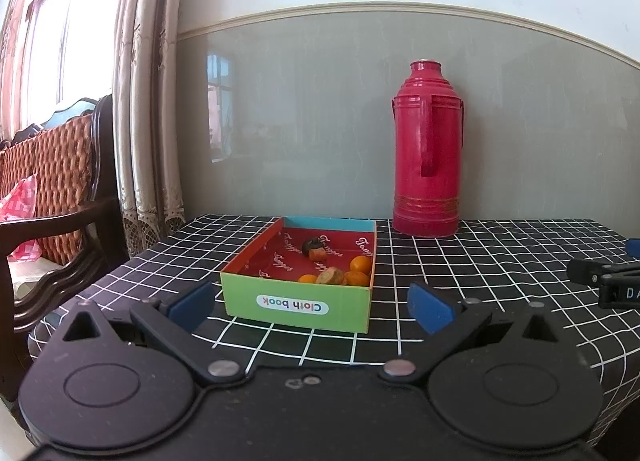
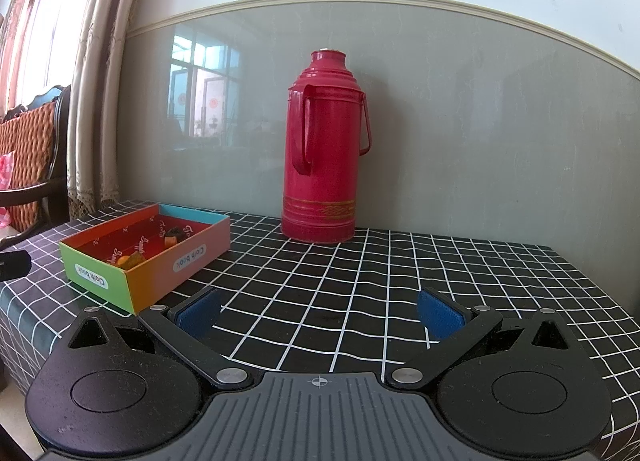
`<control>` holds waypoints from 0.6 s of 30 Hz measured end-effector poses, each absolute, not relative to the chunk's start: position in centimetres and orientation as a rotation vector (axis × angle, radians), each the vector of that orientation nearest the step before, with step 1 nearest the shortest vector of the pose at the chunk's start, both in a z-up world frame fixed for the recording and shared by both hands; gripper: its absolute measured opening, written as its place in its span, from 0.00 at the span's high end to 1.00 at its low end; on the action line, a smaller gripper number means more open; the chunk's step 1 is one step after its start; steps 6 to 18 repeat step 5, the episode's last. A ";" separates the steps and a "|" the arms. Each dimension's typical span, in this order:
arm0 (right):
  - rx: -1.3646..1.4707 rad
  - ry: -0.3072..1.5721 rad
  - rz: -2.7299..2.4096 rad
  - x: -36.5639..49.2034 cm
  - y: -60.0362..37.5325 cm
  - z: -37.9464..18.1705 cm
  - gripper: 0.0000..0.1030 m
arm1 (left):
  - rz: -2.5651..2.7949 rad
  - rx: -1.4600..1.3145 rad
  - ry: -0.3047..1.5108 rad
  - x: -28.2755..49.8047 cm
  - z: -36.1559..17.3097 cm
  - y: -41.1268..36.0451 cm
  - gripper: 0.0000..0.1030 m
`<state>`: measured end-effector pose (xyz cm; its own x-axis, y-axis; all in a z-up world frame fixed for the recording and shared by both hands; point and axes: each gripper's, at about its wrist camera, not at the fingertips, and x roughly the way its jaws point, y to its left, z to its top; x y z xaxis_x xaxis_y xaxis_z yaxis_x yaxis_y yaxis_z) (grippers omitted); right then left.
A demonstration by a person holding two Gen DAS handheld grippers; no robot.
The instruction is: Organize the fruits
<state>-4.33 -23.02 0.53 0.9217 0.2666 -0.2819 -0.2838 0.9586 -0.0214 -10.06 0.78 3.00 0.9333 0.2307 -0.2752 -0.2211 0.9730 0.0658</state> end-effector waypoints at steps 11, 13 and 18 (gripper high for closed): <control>-0.063 0.281 0.284 -4.3 -23.0 0.5 0.00 | 0.211 0.027 0.275 -10.3 3.0 1.0 0.06; -0.063 0.281 0.284 -4.3 -23.0 0.5 0.00 | 0.211 0.027 0.275 -10.3 3.0 1.0 0.06; -0.063 0.281 0.284 -4.3 -23.0 0.5 0.00 | 0.211 0.027 0.275 -10.3 3.0 1.0 0.06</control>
